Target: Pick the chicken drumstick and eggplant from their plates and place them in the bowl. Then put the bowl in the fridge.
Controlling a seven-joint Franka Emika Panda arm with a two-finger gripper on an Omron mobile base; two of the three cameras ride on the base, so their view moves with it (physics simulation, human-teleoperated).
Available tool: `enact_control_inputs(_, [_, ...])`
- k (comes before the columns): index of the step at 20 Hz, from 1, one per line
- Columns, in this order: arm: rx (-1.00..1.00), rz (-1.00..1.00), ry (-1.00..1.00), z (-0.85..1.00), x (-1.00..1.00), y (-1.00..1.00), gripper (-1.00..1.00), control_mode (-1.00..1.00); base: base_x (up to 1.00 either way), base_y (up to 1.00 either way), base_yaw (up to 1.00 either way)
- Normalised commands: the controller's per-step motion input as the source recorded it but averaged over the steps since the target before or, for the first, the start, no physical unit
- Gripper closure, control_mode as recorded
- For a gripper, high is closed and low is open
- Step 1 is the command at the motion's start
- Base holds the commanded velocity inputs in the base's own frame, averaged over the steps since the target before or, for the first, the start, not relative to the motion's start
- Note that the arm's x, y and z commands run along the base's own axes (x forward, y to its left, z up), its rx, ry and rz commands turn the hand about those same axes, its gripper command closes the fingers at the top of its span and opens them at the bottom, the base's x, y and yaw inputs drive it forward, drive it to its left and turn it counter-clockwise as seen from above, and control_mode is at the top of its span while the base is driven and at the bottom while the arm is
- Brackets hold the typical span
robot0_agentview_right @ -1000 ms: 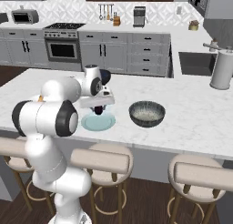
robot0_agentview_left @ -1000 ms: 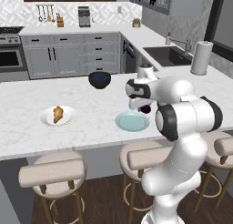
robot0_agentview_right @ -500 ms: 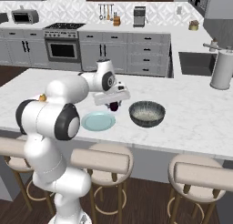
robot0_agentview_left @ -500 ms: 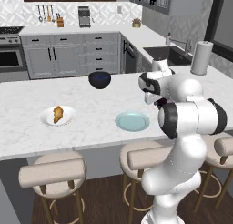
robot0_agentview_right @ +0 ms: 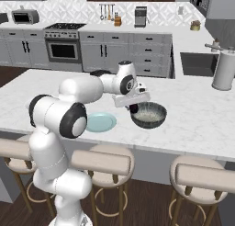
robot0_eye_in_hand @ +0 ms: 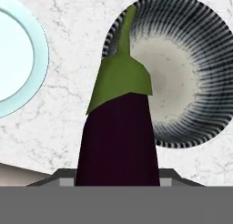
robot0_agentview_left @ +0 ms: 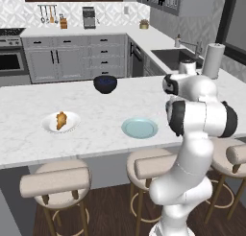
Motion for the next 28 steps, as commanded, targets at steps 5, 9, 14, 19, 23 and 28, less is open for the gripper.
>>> enact_control_inputs(5, [0.09,0.01,0.00,-0.11,0.52,-0.54,1.00,-1.00,0.00,0.00,0.00])
enact_control_inputs(9, [0.25,0.00,0.00,-0.24,0.39,-0.51,1.00,-1.00,0.00,0.00,0.00])
enact_control_inputs(14, [0.04,0.00,0.00,-0.33,0.42,-0.02,1.00,-1.00,0.00,0.00,0.00])
enact_control_inputs(19, [0.00,0.00,0.00,-0.43,0.34,0.00,1.00,-1.00,0.00,0.00,0.00])
enact_control_inputs(23, [0.00,0.00,0.02,-0.42,0.16,0.01,-1.00,-1.00,0.00,0.00,0.00])
enact_control_inputs(28, [0.00,0.00,0.00,-0.32,0.00,0.11,-1.00,-1.00,0.00,0.00,0.00])
